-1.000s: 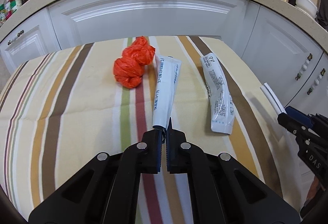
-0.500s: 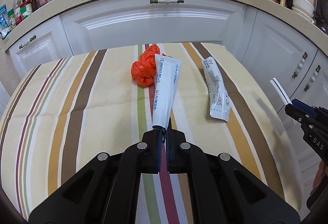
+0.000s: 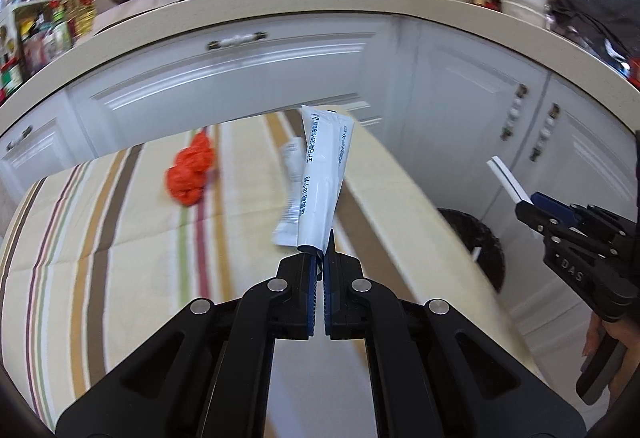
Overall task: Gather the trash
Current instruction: 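Drop the paper strip and white tube into the black bin with both tools, then return to the table and grasp the printed white tube with the right tool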
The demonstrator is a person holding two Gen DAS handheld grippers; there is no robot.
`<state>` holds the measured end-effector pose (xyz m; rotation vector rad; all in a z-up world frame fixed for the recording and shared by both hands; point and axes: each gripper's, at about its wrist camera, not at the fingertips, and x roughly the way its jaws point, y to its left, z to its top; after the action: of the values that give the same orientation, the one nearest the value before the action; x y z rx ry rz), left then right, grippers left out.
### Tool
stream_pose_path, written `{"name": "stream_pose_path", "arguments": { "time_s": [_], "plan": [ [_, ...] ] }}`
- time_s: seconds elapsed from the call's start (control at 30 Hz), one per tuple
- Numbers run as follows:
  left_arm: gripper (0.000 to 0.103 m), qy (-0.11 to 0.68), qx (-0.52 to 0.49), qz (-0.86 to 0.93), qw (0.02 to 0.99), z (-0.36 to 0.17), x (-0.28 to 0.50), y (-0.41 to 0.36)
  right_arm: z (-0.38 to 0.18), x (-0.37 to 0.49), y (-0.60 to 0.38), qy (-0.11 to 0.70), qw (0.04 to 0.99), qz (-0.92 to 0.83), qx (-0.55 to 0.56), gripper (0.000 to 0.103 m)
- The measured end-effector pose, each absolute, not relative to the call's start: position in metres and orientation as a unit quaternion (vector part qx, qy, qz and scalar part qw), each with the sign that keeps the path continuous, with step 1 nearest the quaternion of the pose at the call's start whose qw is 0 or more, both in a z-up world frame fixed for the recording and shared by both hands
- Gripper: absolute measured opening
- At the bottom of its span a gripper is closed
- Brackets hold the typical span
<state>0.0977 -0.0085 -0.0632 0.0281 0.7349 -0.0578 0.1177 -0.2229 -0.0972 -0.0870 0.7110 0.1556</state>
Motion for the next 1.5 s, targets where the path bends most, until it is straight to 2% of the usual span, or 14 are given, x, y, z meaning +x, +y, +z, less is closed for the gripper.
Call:
{"name": "stream_pose_path", "arguments": {
  "time_s": [0.43,0.87,0.97,1.03,1.1,1.37,1.5],
  "plan": [
    [0.003,0.373,0.067,-0.113,0.919,-0.085,0.116,-0.117,-0.119,0.118,-0.300,0.360,0.933,-0.004,-0.009,0.023],
    [0.003,0.378,0.081,-0.134,0.913,-0.098,0.141,-0.159,-0.131,0.142,-0.314,0.359,0.933,-0.013,0.000,0.025],
    [0.009,0.384,0.088,-0.136,0.909,-0.104,0.149,-0.166,-0.137,0.153,-0.318,0.364,0.931,-0.022,0.004,0.042],
    [0.020,0.388,0.090,-0.134,0.907,-0.107,0.152,-0.169,-0.140,0.156,-0.320,0.368,0.930,-0.025,0.009,0.042],
    [0.027,0.388,0.087,-0.133,0.908,-0.108,0.152,-0.169,-0.140,0.155,-0.319,0.368,0.929,-0.026,0.012,0.043],
    [0.039,0.375,0.071,-0.120,0.916,-0.099,0.146,-0.154,-0.137,0.144,-0.318,0.369,0.929,-0.026,0.016,0.045],
    [0.045,0.365,0.054,-0.110,0.923,-0.088,0.142,-0.140,-0.125,0.137,-0.312,0.357,0.934,-0.021,0.019,0.051]
  ]
}}
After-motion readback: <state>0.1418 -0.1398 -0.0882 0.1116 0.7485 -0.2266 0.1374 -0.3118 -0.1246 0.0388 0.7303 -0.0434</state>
